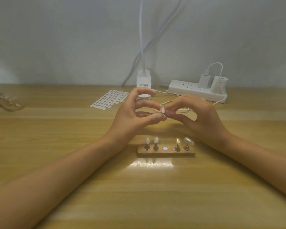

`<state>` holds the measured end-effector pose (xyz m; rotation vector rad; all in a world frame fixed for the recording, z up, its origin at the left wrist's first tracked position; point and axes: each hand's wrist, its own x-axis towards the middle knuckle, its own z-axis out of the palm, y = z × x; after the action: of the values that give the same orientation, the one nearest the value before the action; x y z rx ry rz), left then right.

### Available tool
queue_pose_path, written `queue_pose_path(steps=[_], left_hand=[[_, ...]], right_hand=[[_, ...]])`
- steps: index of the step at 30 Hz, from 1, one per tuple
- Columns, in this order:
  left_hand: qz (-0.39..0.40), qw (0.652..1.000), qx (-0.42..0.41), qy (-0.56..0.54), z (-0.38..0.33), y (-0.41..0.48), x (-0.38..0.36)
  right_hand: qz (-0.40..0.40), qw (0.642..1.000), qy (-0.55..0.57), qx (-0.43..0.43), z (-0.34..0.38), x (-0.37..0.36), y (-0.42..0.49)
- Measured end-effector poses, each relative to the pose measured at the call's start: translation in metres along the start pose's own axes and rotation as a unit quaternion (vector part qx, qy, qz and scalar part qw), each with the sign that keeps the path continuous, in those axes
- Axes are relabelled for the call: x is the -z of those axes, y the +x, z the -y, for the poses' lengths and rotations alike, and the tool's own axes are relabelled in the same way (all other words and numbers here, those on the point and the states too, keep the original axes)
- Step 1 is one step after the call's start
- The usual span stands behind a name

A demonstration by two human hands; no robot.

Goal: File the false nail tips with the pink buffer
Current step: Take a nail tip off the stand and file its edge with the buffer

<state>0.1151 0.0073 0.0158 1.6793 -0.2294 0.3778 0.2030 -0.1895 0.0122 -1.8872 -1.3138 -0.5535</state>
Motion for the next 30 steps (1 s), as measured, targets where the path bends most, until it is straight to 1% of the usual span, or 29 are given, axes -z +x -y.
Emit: queue_pose_path(steps=[5, 10, 15, 18, 22, 24, 26, 28, 30], left_hand=[[-0.009, 1.0, 0.0, 0.009, 0.002, 0.002, 0.001], [0.005, 1.0, 0.004, 0.007, 0.002, 0.002, 0.001], [0.001, 1.0, -0.005, 0.025, 0.003, 0.002, 0.001], [-0.008, 0.999, -0.013, 0.045, 0.003, 0.002, -0.001], [-0.033, 0.993, -0.04, 0.105, 0.002, 0.002, -0.003], [-0.042, 0.99, -0.048, 0.122, 0.001, 0.001, -0.003], [-0.048, 0.99, -0.047, 0.126, 0.001, 0.001, -0.002], [-0.054, 0.987, -0.051, 0.143, 0.0, 0.0, -0.003], [-0.058, 0.983, -0.064, 0.16, -0.001, 0.0, -0.005]], right_hand=[[-0.017, 1.0, -0.011, -0.013, 0.004, 0.0, 0.0], [-0.022, 1.0, -0.006, -0.016, 0.004, 0.0, 0.0], [-0.046, 0.997, 0.014, -0.053, 0.005, 0.003, 0.0], [-0.057, 0.998, 0.023, -0.02, 0.01, 0.002, 0.003], [-0.029, 0.999, -0.005, 0.04, 0.017, -0.005, 0.005], [-0.014, 0.999, -0.021, 0.043, 0.015, -0.007, 0.006], [-0.009, 0.999, -0.022, 0.029, 0.009, -0.004, 0.007], [-0.022, 0.999, -0.017, 0.018, 0.007, -0.001, 0.007], [-0.032, 0.999, 0.0, 0.039, 0.01, -0.002, 0.006]])
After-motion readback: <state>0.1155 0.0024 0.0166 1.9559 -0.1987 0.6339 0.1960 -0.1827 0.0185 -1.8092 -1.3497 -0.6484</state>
